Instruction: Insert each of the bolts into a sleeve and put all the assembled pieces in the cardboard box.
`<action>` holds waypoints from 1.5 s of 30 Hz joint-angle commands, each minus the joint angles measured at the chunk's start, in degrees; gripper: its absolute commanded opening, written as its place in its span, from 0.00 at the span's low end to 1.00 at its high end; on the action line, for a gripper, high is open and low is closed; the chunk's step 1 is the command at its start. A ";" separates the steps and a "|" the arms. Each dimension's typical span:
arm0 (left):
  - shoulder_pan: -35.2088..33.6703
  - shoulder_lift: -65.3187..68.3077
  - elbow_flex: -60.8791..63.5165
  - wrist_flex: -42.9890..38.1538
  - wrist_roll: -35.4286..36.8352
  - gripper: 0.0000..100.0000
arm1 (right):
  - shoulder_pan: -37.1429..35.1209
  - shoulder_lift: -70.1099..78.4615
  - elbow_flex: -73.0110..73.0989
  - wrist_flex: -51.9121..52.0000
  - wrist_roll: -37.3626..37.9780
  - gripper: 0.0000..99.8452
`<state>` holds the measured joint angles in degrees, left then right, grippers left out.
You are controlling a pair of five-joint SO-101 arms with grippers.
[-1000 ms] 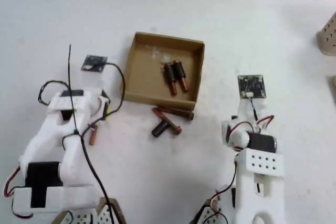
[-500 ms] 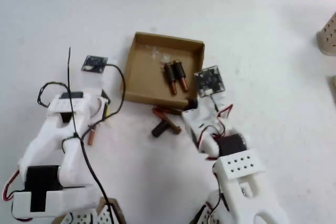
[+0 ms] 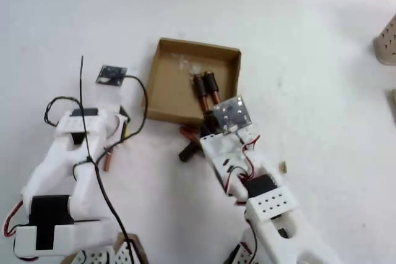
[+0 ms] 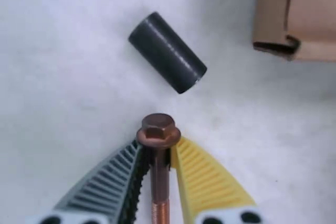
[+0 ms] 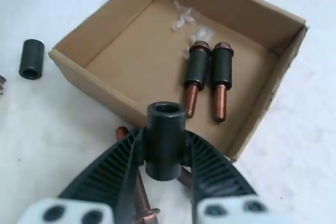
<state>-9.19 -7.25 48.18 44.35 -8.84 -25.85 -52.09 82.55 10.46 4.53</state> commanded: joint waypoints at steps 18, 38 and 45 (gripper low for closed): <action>-1.01 -2.86 -0.35 -1.41 0.53 0.02 | -5.41 -0.66 11.87 -31.69 -9.49 0.02; -1.01 -2.86 -0.35 -1.41 0.53 0.02 | -5.23 39.69 6.15 -73.63 -9.41 0.02; -1.01 -3.12 -0.09 -2.64 0.53 0.02 | -9.45 53.32 7.03 -88.92 -9.05 0.02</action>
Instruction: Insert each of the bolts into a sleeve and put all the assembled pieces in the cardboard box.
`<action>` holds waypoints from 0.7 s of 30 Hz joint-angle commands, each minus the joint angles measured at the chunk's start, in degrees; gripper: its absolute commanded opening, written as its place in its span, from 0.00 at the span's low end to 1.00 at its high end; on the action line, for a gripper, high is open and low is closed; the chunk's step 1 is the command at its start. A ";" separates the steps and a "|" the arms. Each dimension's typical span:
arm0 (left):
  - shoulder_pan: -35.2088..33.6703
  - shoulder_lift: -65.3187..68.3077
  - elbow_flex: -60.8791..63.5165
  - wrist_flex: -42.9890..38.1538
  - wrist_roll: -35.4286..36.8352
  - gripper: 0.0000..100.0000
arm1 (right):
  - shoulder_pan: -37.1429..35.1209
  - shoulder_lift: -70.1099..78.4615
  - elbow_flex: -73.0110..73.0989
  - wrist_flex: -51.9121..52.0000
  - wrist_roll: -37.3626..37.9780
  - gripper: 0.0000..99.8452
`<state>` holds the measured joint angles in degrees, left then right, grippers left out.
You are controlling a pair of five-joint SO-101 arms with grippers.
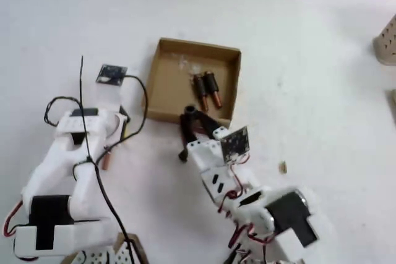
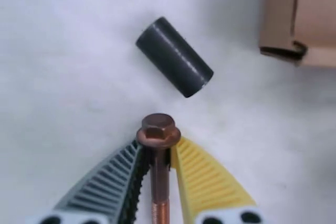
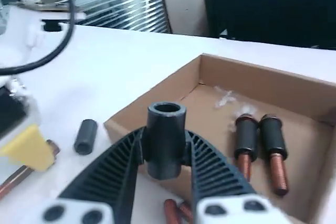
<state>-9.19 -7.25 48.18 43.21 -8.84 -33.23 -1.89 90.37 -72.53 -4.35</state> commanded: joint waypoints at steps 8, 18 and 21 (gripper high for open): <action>-1.01 -3.12 -0.09 -1.49 0.53 0.02 | -6.11 11.91 4.57 -22.73 -0.18 0.02; -1.01 -3.12 -0.09 -1.49 0.53 0.02 | -5.23 15.34 3.87 -22.81 -0.18 0.02; -0.92 -3.12 -0.35 -1.58 0.62 0.02 | -5.23 15.43 3.87 -22.64 -0.18 0.02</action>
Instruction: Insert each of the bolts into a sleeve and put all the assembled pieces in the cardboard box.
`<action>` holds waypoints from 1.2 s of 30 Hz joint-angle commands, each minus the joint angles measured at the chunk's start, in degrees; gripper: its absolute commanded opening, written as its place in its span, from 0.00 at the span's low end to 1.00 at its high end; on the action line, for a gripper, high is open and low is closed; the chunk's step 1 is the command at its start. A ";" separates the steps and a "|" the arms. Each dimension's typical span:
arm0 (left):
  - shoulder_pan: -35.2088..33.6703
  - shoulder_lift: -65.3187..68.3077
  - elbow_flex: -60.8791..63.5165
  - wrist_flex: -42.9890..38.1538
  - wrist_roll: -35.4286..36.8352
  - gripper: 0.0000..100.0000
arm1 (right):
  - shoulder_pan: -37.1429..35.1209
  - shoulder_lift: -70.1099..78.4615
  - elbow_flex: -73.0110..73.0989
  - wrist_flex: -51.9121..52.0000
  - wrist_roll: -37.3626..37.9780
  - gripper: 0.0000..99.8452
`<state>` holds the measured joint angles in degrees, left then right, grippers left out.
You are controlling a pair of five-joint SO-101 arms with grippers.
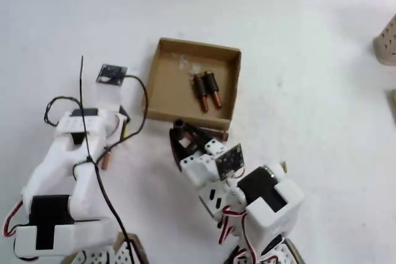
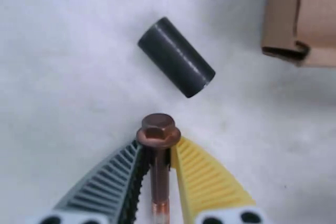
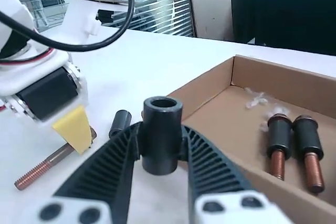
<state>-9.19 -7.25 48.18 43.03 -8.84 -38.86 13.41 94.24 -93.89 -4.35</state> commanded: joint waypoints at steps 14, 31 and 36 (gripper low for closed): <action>2.59 -15.34 2.29 -1.23 0.88 0.02 | 0.22 0.40 -0.18 -1.19 -0.18 0.02; 2.86 -40.57 7.65 -13.80 0.97 0.02 | 0.22 0.40 -0.26 -1.10 -0.18 0.02; 3.30 -41.10 9.85 -23.30 0.97 0.02 | 0.31 0.40 -0.26 -1.10 -0.18 0.02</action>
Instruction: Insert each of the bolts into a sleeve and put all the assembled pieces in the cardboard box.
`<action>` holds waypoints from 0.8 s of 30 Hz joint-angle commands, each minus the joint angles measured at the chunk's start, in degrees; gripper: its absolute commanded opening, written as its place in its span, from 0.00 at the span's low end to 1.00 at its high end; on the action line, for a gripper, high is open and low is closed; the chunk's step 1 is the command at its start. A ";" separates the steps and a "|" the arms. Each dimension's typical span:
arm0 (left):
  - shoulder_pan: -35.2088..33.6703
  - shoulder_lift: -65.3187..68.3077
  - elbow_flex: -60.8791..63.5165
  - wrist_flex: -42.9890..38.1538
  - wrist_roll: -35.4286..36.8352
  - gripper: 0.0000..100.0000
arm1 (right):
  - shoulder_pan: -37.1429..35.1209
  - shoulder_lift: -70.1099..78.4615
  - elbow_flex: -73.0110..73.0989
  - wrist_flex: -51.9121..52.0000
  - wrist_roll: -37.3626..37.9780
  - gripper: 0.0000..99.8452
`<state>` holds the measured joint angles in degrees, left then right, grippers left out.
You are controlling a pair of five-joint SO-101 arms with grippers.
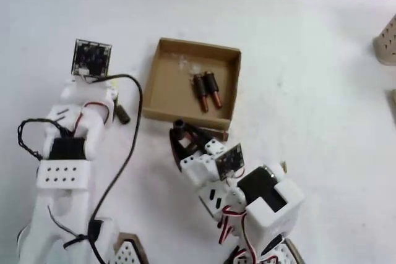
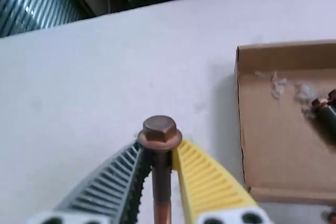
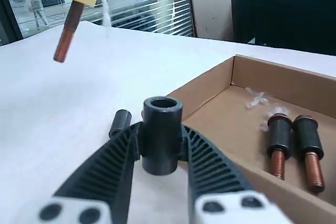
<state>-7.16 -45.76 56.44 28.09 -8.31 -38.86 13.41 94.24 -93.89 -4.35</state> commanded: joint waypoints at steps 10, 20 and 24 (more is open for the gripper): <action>11.03 -2.59 20.31 -45.98 0.53 0.02 | 0.40 0.40 -0.26 -1.10 -0.18 0.02; 16.57 -2.77 20.66 -48.88 13.01 0.02 | 0.22 0.40 -0.26 0.84 -0.18 0.02; 16.57 -2.77 20.92 -51.96 17.41 0.02 | 0.22 0.40 -0.26 0.84 -0.18 0.02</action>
<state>8.48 -46.46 77.54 -20.09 4.79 -38.86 13.41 94.24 -93.19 -4.35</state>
